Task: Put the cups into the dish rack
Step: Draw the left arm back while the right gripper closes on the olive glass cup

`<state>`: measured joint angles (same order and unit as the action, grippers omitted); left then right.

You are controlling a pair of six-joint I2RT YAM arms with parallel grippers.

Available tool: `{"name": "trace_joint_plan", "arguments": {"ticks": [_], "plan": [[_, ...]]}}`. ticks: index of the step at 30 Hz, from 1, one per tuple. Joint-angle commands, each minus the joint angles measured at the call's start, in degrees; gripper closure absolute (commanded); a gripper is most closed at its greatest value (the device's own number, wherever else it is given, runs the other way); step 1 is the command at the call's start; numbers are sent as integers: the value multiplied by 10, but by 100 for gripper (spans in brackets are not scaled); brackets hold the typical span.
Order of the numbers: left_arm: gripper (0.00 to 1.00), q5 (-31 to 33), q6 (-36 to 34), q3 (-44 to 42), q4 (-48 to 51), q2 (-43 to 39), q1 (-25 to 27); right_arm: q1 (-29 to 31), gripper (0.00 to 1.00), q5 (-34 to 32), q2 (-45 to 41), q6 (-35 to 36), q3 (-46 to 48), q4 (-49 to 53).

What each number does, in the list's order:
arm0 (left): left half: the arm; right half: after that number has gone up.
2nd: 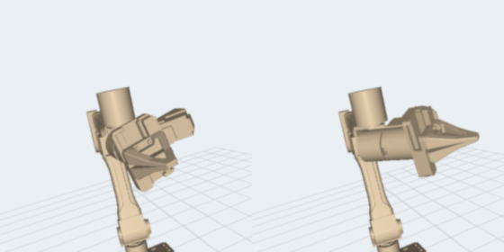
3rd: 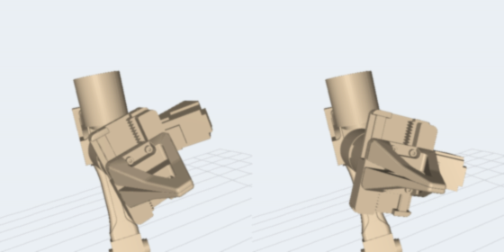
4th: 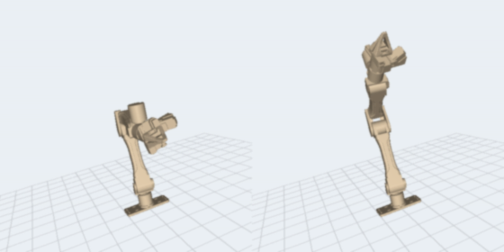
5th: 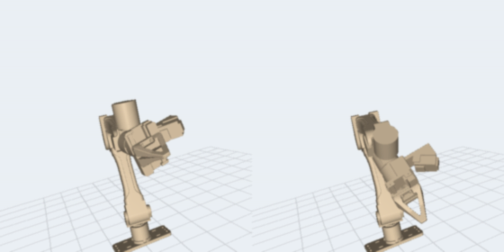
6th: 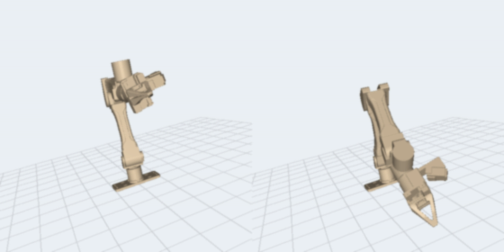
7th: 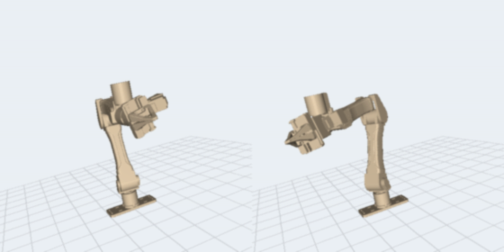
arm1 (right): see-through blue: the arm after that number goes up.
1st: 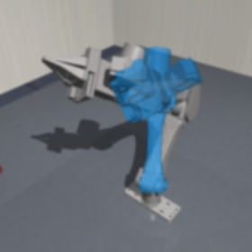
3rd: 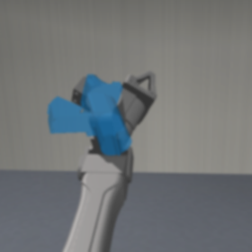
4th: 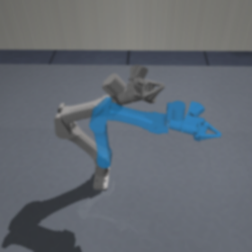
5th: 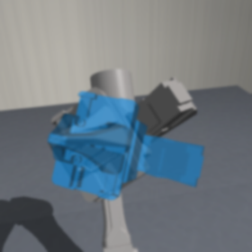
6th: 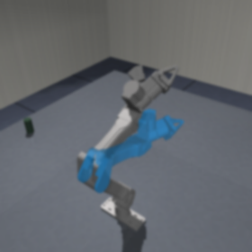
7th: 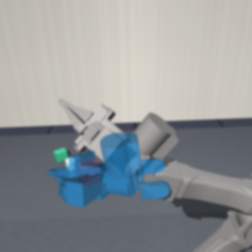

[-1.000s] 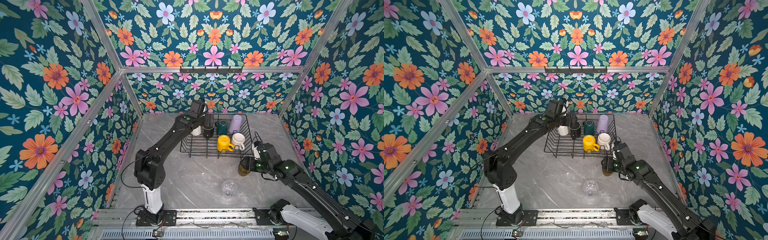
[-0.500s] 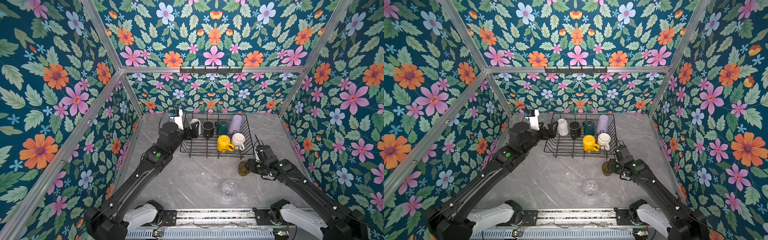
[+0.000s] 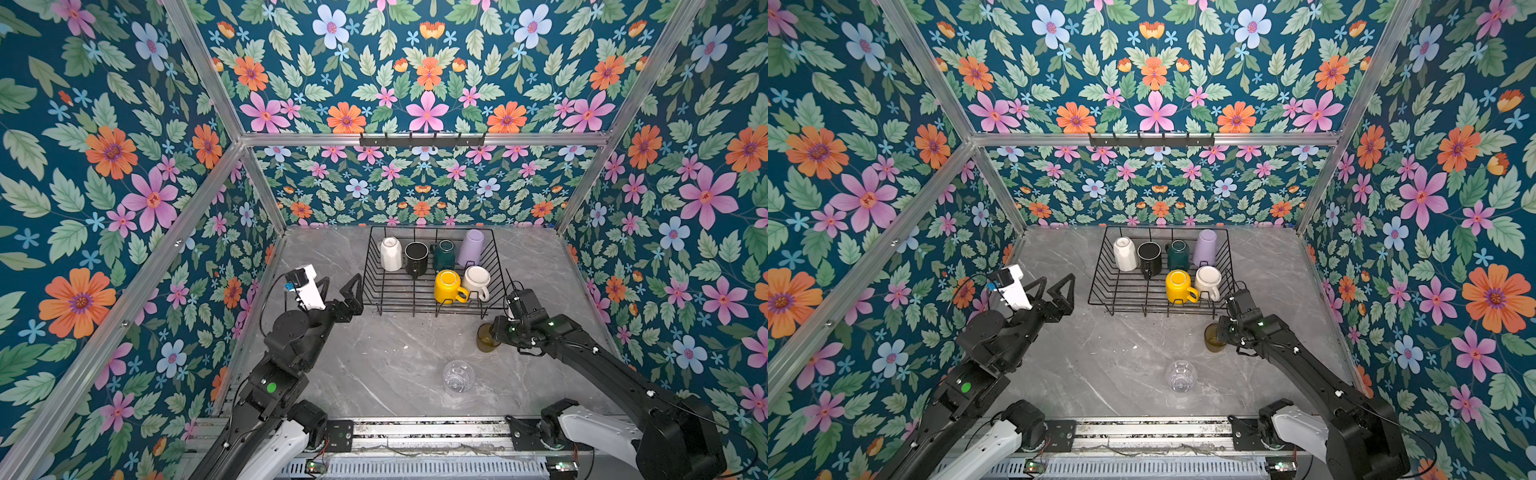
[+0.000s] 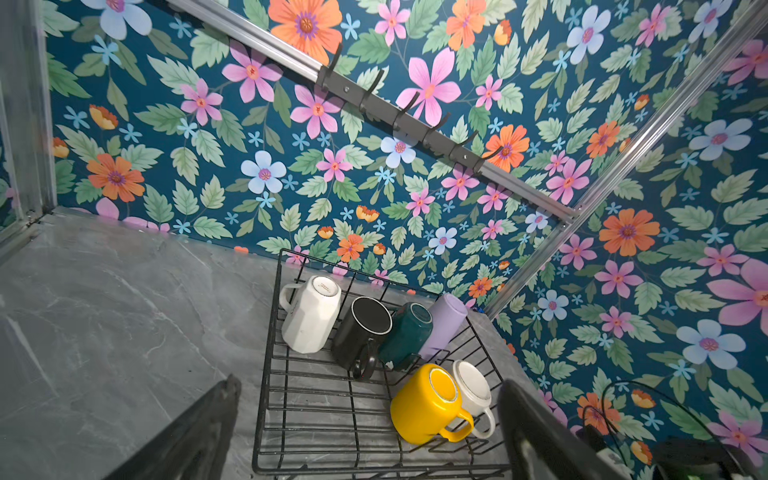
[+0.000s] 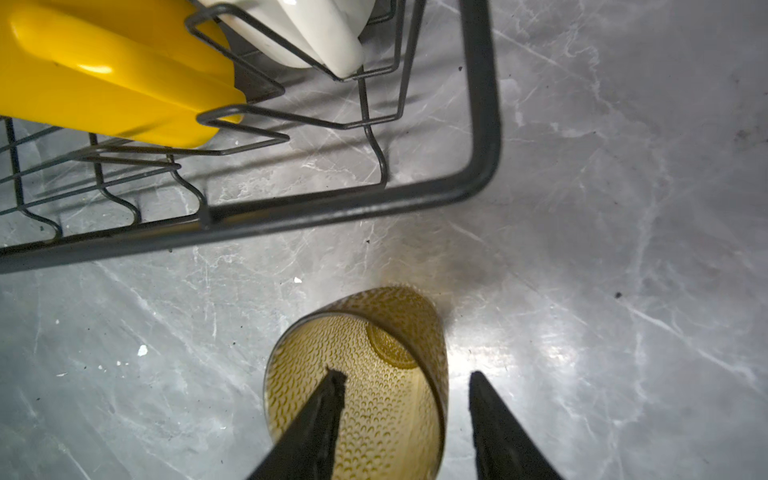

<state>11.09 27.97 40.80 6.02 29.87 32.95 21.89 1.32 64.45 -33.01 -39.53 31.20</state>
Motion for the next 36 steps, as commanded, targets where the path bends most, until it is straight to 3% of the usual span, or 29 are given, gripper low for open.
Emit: {"name": "trace_joint_plan", "arguments": {"ticks": [1,8,19,23,36], "plan": [[1,25,0,-5,16,-21,-1,0,57,-10,12,0,4,-24],[0,32,-3,5,41,-31,-1,-1,71,-10,24,9,11,-38],[0,34,9,-10,16,-22,-1,0,86,-12,32,32,14,-45],[0,25,12,-4,15,-10,-1,-1,99,-11,32,41,14,-43],[0,-30,17,-30,-44,4,-1,-1,100,15,-93,77,-22,34]]}}
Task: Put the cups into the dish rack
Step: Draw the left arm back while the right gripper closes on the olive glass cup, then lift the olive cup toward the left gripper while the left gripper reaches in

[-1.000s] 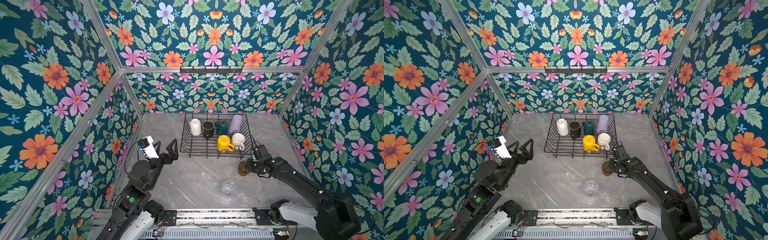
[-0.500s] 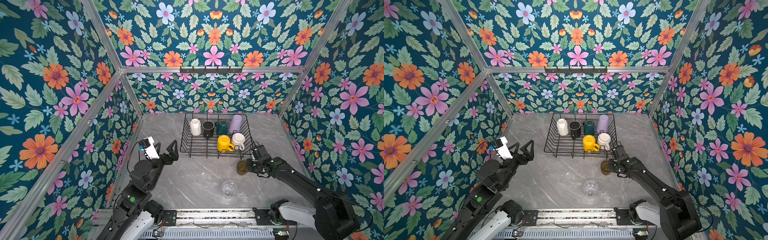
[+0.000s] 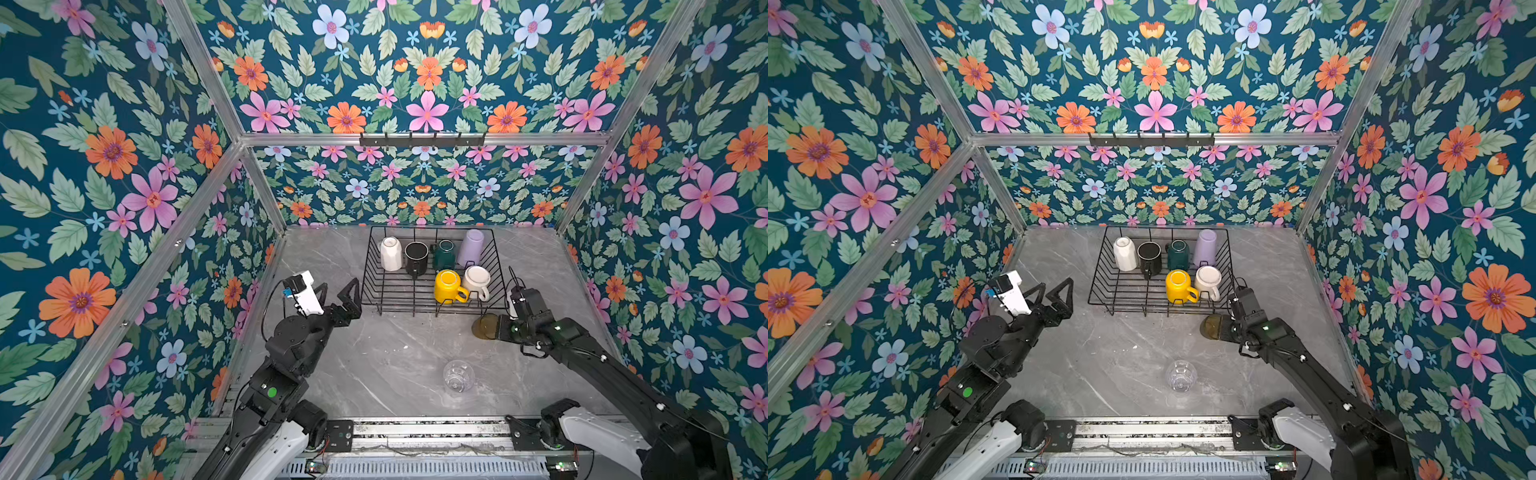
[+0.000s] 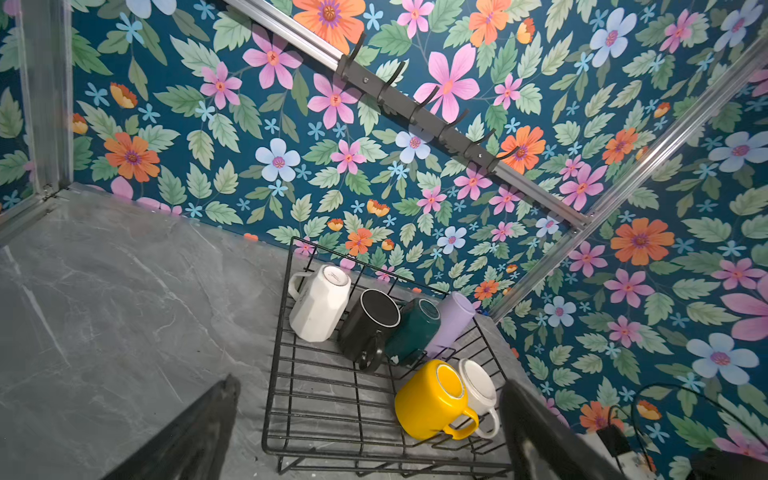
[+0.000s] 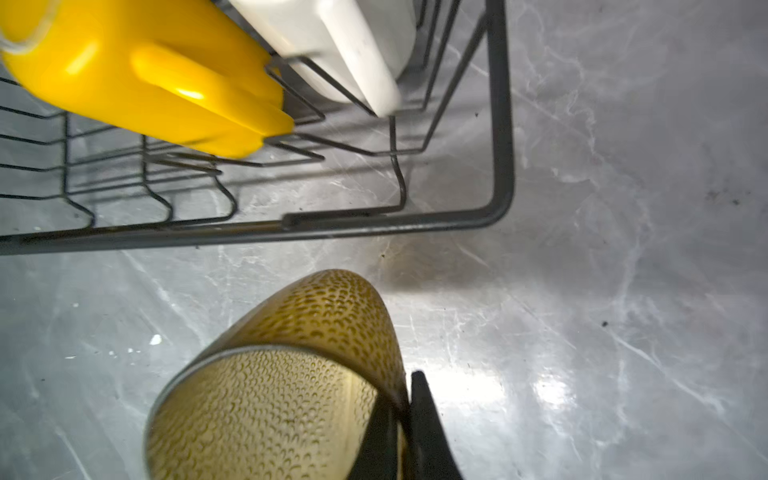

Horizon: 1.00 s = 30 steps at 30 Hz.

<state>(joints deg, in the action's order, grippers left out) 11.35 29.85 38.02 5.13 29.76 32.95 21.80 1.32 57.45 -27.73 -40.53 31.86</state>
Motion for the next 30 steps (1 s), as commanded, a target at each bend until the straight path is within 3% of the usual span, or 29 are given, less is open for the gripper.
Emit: {"name": "trace_joint_plan", "arguments": {"ticks": [1,4,8,15,21,30], "plan": [[0,-42,-2,-4,-39,8,-1,0,100,23,-33,28,-20,36],[0,-89,-7,-12,-64,21,-1,0,100,56,-64,32,-50,56],[0,-189,-15,-21,-115,46,-1,1,100,149,-84,14,-76,24],[0,-462,6,-71,-308,96,-1,0,100,329,-55,-50,-74,-119],[0,-554,16,-77,-362,125,-1,1,100,459,-22,-110,-63,-254],[0,-599,28,-77,-387,149,-1,47,100,516,5,-137,-82,-338]]}}
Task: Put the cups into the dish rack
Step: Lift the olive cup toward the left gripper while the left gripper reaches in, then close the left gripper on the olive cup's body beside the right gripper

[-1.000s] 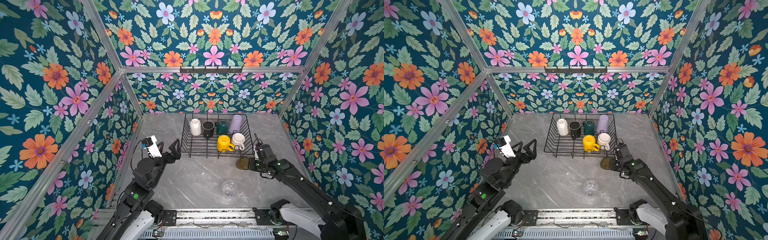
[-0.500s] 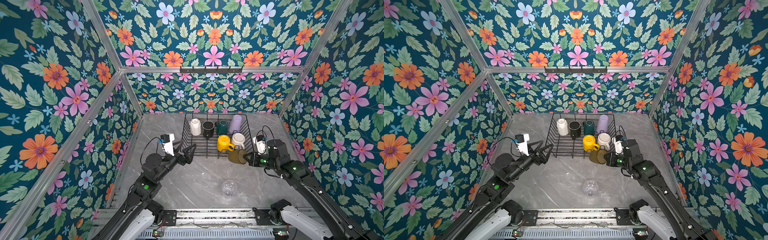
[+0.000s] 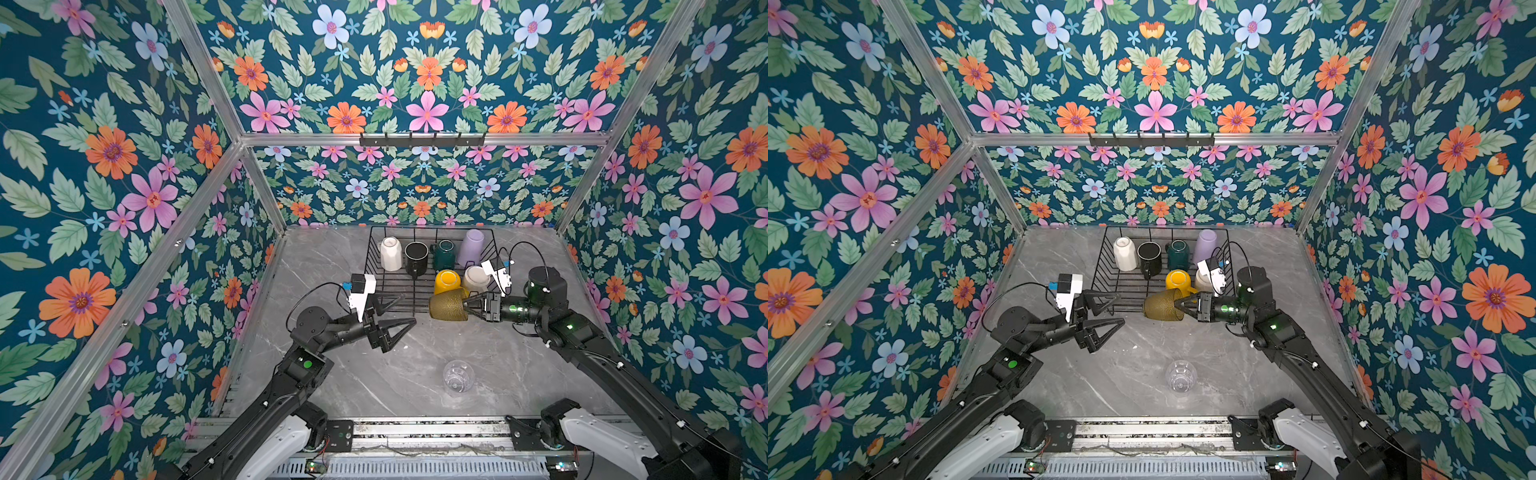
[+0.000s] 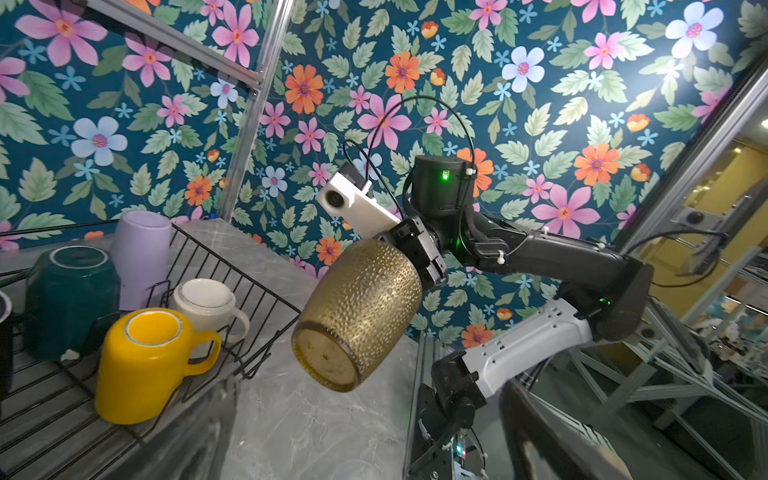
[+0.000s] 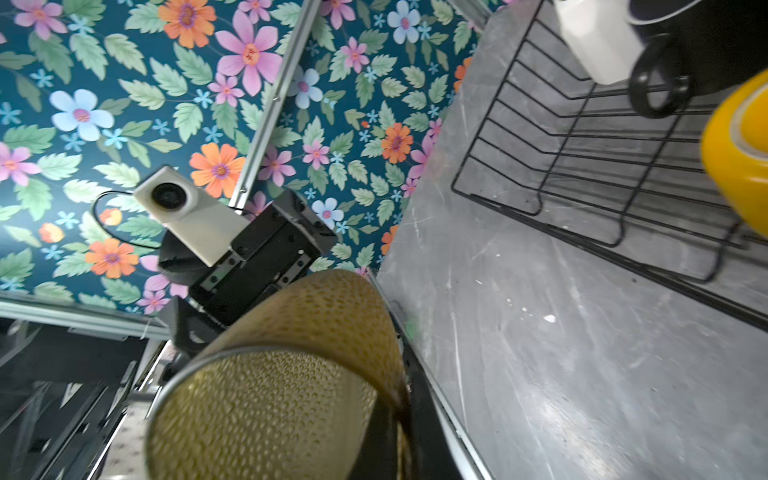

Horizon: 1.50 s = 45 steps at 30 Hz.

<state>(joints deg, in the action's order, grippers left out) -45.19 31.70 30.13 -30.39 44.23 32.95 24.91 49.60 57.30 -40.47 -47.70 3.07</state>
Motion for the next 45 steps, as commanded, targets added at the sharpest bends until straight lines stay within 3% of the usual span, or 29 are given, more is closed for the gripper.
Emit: {"name": "trace_joint_plan", "arguments": {"ticks": [1,45], "plan": [[0,-36,11,2,-36,6,-1,23,100,34,11,-8,-15,-52],[2,-37,5,6,-31,-2,-1,136,100,43,135,-88,-57,-226]]}}
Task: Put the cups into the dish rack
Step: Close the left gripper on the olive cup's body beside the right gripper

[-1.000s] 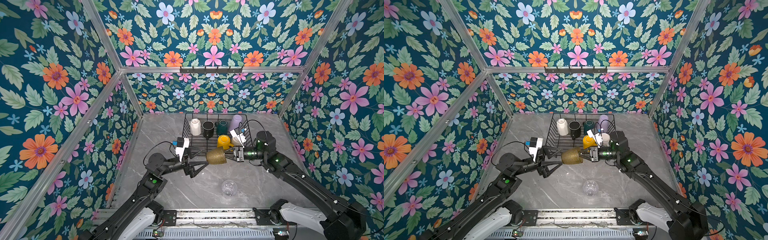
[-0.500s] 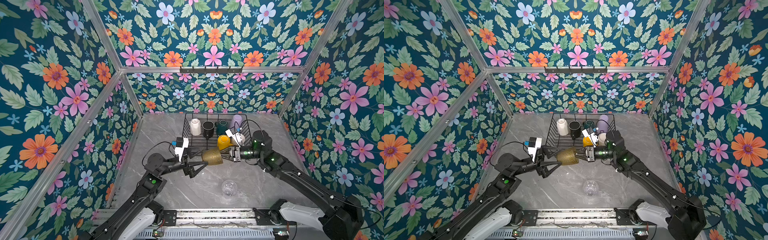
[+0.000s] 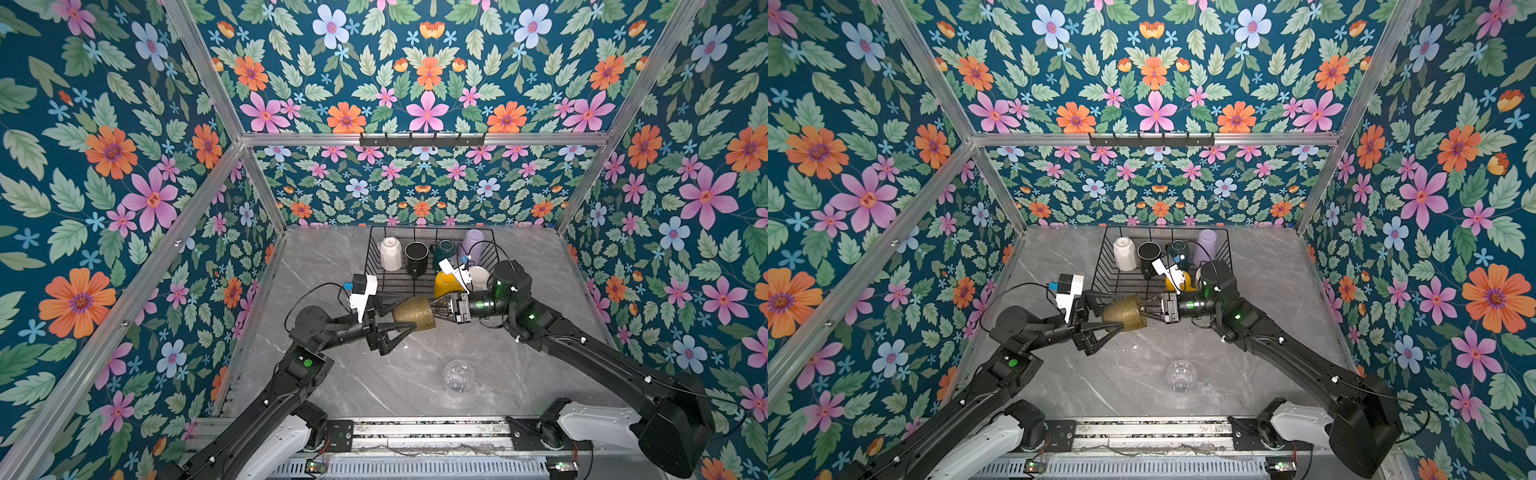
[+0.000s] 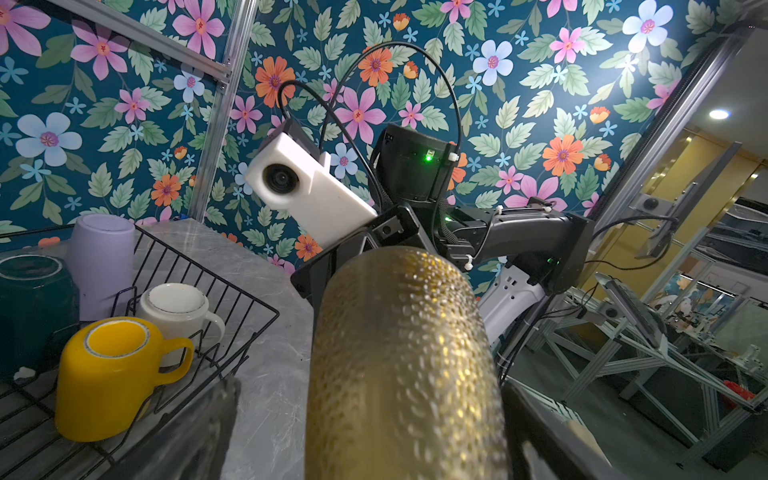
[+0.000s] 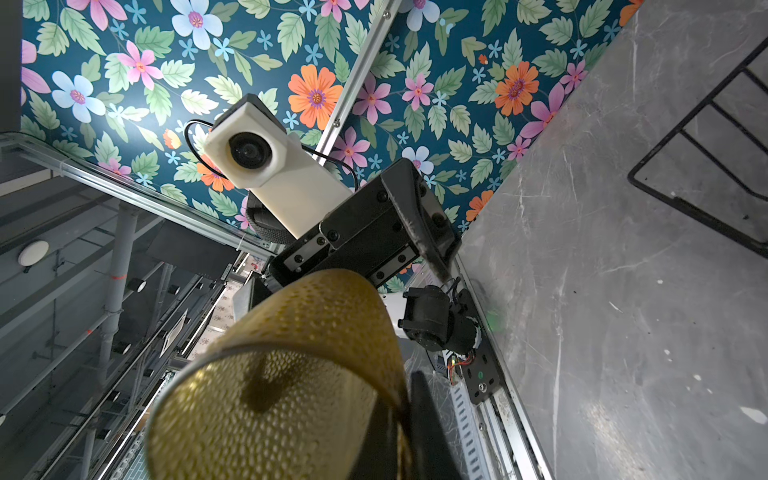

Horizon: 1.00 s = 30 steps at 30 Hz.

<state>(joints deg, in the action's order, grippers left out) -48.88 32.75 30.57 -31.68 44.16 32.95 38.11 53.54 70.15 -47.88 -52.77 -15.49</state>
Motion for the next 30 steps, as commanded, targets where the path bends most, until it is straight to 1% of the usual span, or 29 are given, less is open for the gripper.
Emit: {"name": "trace_joint_plan", "arguments": {"ticks": [1,13,27,30], "plan": [[2,1,-6,2,-18,-2,-1,5,100,4,11,-13,-8,-41],[5,-3,-5,7,-13,0,-1,11,100,3,40,-40,-10,-88],[7,-5,-10,12,-10,2,-1,17,100,3,53,-46,-14,-96],[9,-2,-12,14,-8,2,-1,19,100,0,55,-46,-13,-96]]}}
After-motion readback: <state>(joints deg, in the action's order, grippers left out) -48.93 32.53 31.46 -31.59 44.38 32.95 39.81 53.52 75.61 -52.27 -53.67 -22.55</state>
